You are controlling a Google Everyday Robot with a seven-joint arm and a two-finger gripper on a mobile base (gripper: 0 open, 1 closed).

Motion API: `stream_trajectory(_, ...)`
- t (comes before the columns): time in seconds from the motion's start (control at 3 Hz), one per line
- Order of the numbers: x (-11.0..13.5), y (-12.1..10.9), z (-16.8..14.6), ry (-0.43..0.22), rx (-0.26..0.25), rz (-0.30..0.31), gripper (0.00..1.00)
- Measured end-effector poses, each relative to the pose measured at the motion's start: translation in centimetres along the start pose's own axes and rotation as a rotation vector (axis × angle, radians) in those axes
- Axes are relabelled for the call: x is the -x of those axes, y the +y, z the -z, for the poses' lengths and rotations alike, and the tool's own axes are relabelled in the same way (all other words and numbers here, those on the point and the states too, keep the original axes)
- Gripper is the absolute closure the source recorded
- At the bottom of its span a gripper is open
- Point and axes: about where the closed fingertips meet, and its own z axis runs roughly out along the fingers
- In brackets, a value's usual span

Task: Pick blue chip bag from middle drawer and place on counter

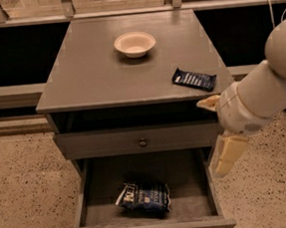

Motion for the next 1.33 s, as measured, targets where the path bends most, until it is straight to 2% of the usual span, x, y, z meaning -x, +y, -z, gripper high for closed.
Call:
stream_trajectory(0.33, 0.9, 2.8, -5.4, -0.109, 0.021, 0.035, 0.00)
stream_trajectory(0.67, 1.5, 4.1, -10.0, -0.239, -0.028, 0.069, 0.00)
stream_trajectory(1.0, 1.8, 3.4, -10.0, -0.245, -0.063, 0.138, 0.00)
stream_trajectory(1.33, 1.8, 3.4, -10.4, -0.258, -0.048, 0.141, 0.00)
